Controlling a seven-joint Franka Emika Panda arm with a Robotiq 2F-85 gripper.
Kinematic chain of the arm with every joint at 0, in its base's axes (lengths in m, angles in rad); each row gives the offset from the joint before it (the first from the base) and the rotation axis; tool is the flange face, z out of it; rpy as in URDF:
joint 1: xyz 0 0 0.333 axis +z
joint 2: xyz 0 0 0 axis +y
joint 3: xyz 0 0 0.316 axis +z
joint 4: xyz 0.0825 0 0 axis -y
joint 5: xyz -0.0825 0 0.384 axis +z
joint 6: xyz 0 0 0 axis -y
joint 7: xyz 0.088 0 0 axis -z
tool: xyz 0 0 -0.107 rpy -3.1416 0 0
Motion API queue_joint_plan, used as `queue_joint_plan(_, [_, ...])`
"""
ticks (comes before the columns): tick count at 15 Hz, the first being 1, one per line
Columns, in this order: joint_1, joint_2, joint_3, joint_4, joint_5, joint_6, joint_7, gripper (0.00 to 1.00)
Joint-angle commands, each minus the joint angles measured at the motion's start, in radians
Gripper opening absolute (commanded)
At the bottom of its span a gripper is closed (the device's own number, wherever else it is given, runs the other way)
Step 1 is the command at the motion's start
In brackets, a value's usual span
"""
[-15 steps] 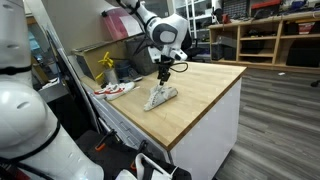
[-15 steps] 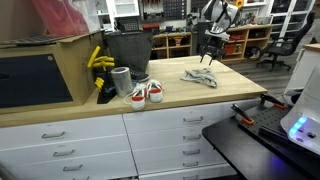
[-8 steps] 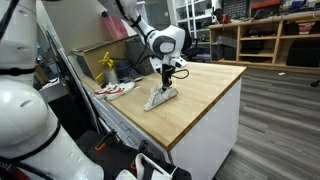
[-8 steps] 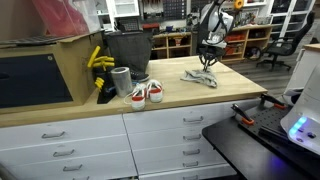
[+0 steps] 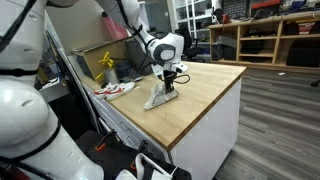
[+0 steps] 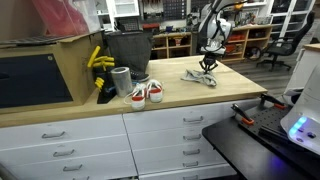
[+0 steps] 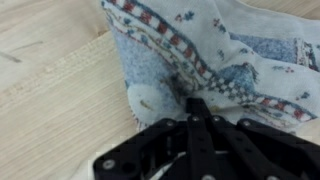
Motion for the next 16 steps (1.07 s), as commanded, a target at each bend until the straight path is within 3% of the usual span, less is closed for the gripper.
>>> queue_joint_plan(1, [0.006,0.015,-0.004,0.004,-0.029,0.023,0.040,0.00])
queue_joint_plan(10, [0.002,-0.060,0.032,0.016,0.016,-0.046,0.078,0.00])
queue_joint_plan(16, [-0.015,-0.058,0.107,0.033,0.195,-0.012,0.035,0.00])
